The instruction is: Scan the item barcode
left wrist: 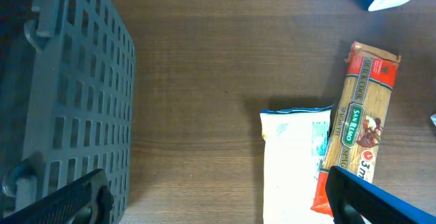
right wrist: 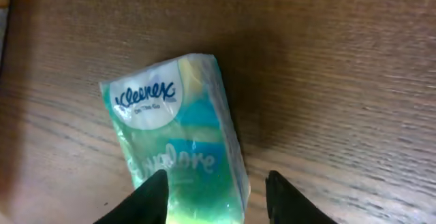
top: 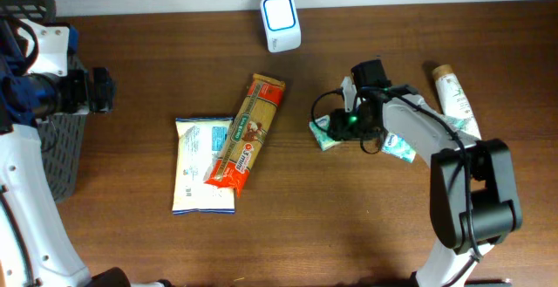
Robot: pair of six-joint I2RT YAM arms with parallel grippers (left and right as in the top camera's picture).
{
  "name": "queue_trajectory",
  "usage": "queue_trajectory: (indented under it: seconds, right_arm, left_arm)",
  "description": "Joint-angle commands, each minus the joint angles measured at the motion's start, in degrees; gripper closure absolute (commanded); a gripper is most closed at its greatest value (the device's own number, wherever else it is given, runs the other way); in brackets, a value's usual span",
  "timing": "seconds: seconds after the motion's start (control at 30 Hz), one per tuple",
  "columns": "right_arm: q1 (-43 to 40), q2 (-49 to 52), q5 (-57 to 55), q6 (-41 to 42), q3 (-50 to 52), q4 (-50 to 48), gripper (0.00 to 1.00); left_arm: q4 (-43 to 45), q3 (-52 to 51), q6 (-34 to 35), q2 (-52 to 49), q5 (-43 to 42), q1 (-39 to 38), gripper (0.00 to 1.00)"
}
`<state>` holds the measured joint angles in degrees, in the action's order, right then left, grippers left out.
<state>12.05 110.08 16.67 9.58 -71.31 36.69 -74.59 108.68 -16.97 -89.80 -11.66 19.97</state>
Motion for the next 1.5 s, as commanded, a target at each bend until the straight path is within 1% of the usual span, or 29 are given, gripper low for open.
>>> queue_trajectory:
  seconds: [0.0, 0.13, 0.2, 0.23, 0.27, 0.33, 0.43, 0.5, 0.57, 0.6, 0.67, 0.7, 0.73, 0.77, 0.8, 0.83, 0.93, 1.0, 1.17, 1.23, 1.33, 1.43, 1.47]
  right_arm:
    - [0.33, 0.35, 0.72, -0.13, 2.60, -1.92, 0.66]
    - [0.33, 0.37, 0.74, -0.11, 4.15, -3.43, 0.71]
    - [0.31, 0.98, 0.94, 0.33, 4.28, -3.65, 0.83]
    - [0.31, 1.18, 0.96, 0.33, 4.28, -3.54, 0.92]
    - [0.31, 1.20, 1.01, 0.33, 4.28, -3.50, 0.96]
    - [0.24, 1.16, 3.82, 0.31, 4.22, -2.54, 0.96]
    - [-2.05, -1.60, 21.84, 0.26, 2.47, -0.46, 0.96]
    - [-3.93, -5.16, 34.82, 0.28, 1.09, -0.28, 0.96]
    - [-5.20, -8.72, 44.70, 0.68, 0.48, -0.28, 0.96]
    - [-5.97, -10.58, 48.35, 3.72, 0.33, -0.61, 0.96]
    - [-6.80, -12.55, 53.70, 6.64, 0.24, -2.40, 0.96]
    - [-7.21, -14.14, 59.49, 10.19, 0.24, -5.66, 0.96]
    - [-7.32, -14.73, 62.07, 13.38, 0.24, -7.63, 0.96]
    - [-7.32, -15.37, 64.94, 20.65, 0.24, -11.39, 0.96]
    - [-7.23, -15.54, 66.64, 23.82, 0.24, -13.27, 0.96]
    - [-7.15, -15.56, 68.37, 25.22, 0.24, -14.64, 0.96]
    - [-7.15, -15.58, 68.89, 28.92, 0.24, -14.62, 0.96]
    - [-7.15, -15.61, 68.87, 29.92, 0.24, -14.67, 0.96]
    - [-7.13, -15.63, 68.11, 29.81, 0.24, -15.13, 0.96]
    - [-5.88, -15.63, 65.02, 28.09, 0.24, -15.10, 0.96]
    - [-0.35, -15.61, 55.52, 23.74, 0.24, -14.71, 0.96]
    - [5.92, -15.61, 42.10, 21.09, 0.24, -10.29, 0.96]
    - [8.76, -15.61, 35.08, 18.88, 0.17, -6.99, 0.96]
  left_arm:
    - [-0.13, 0.22, -0.70, -0.13, -0.59, 0.20, 0.01]
    - [-0.11, 0.22, -0.70, -0.13, -0.59, 0.20, 0.01]
    - [-0.11, 0.22, -0.70, -0.13, -0.59, 0.20, 0.01]
    - [-0.11, 0.24, -0.70, -0.13, -0.59, 0.17, 0.01]
    - [-0.13, 0.22, -0.70, -0.13, -0.59, 0.17, 0.01]
    - [-0.11, 0.22, -0.70, -0.13, -0.59, 0.20, 0.01]
    - [-0.11, 0.24, -0.70, -0.13, -0.59, 0.17, 0.01]
    - [-0.11, 0.24, -0.70, -0.13, -0.59, 0.20, 0.01]
    - [-0.13, 0.22, -0.70, -0.13, -0.59, 0.17, 0.01]
    - [-0.11, 0.24, -0.70, -0.13, -0.59, 0.17, 0.01]
    - [-0.13, 0.24, -0.70, -0.13, -0.59, 0.20, 0.01]
    - [-0.11, 0.22, -0.70, -0.13, -0.59, 0.20, 0.01]
    - [-0.11, 0.22, -0.70, -0.13, -0.59, 0.17, 0.01]
    - [-0.11, 0.22, -0.70, -0.13, -0.59, 0.20, 0.01]
    - [-0.11, 0.24, -0.70, -0.13, -0.59, 0.20, 0.01]
    - [-0.11, 0.24, -0.70, -0.13, -0.59, 0.20, 0.01]
    - [-0.11, 0.22, -0.70, -0.17, -0.59, 0.17, 0.01]
    - [-0.11, 0.24, -0.70, -0.17, -0.59, 0.20, 0.01]
    - [-0.11, 0.24, -0.70, -0.17, -0.59, 0.17, 0.01]
    - [-0.11, 0.24, -0.70, -0.17, -0.59, 0.20, 0.01]
    - [-0.13, 0.22, -0.70, -0.17, -0.59, 0.17, 0.01]
    - [-0.11, 0.22, -0.70, -0.17, -0.59, 0.20, 0.01]
    - [-0.11, 0.22, -0.70, -0.17, -0.59, 0.20, 0.01]
